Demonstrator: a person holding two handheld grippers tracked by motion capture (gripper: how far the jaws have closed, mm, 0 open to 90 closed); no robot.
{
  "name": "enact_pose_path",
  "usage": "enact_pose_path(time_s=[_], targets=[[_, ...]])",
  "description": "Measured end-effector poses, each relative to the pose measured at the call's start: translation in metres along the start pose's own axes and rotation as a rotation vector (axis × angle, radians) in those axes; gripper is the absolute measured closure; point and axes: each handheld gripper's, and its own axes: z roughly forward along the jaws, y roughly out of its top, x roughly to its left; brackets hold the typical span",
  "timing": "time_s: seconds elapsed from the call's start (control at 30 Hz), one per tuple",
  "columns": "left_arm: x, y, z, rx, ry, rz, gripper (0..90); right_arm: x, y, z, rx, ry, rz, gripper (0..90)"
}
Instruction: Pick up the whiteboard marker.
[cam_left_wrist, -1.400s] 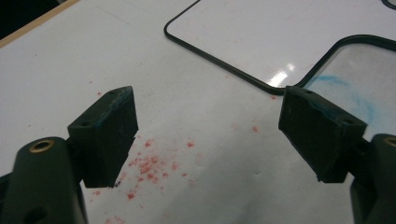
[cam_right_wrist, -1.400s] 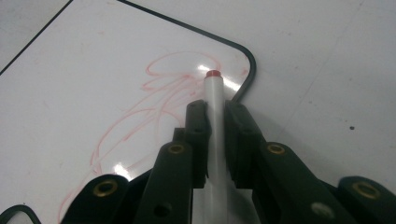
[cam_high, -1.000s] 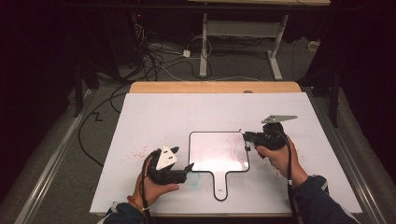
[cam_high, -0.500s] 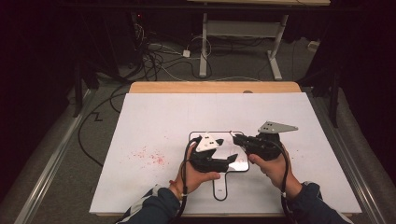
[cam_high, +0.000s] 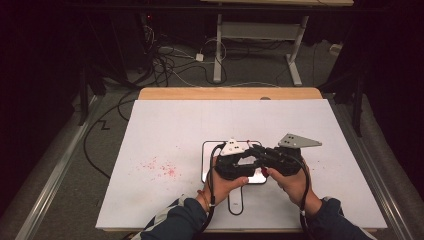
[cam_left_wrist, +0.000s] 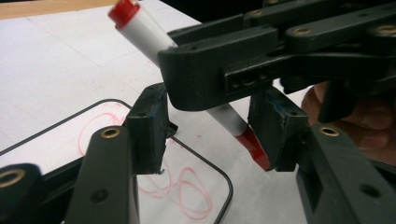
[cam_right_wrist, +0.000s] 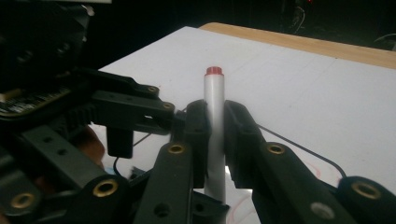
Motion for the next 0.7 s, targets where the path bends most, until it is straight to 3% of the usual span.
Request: enact_pose_path(time_s=[0.3, 0.47, 0.63, 0.7], targets=[[0.003, -0.002, -0.001, -0.009, 0.023, 0.062, 66.6, 0.002, 0.001, -0.001, -0.006, -0.009, -0.011, 81.1], [0.003, -0.003, -0.002, -0.018, 0.040, 0.117, 77.9, 0.003, 0.000, -0.004, -0.019, -0.015, -0.014, 80.7], [0.006, -0.003, -0.005, -0.024, 0.038, 0.153, 78.2, 0.004, 0.002, -0.009, -0.019, -0.014, -0.015, 77.0], [0.007, -0.003, -0.006, -0.027, 0.032, 0.163, 78.2, 0.005, 0.003, -0.013, -0.028, -0.021, -0.020, 69.7]])
